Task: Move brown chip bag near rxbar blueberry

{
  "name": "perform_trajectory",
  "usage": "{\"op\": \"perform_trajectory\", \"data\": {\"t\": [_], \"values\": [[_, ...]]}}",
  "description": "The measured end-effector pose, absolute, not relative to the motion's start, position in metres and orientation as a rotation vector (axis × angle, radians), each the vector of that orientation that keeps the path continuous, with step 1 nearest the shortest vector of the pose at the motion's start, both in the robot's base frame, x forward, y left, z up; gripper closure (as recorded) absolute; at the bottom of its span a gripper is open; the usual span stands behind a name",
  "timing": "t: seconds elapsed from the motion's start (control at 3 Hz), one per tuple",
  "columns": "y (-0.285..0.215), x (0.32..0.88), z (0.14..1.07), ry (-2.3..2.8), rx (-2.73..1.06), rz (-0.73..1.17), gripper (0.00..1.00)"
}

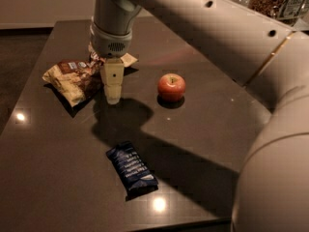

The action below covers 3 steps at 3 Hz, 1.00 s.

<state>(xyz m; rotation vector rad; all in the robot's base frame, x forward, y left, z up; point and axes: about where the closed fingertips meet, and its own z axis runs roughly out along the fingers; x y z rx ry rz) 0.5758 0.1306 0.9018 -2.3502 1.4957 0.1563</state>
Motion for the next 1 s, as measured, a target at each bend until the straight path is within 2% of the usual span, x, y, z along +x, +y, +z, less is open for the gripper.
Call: {"op": "perform_trajectory", "data": {"t": [0.33,0.67,1.0], "values": [[0.153,0.582,0.891,1.470,-2.387,0.140,0.00],[0.172,0.583,0.883,1.444,-2.419,0.112,0.17],[0.183,0.580,0.880,1.415,-2.448,0.098,0.41]]}}
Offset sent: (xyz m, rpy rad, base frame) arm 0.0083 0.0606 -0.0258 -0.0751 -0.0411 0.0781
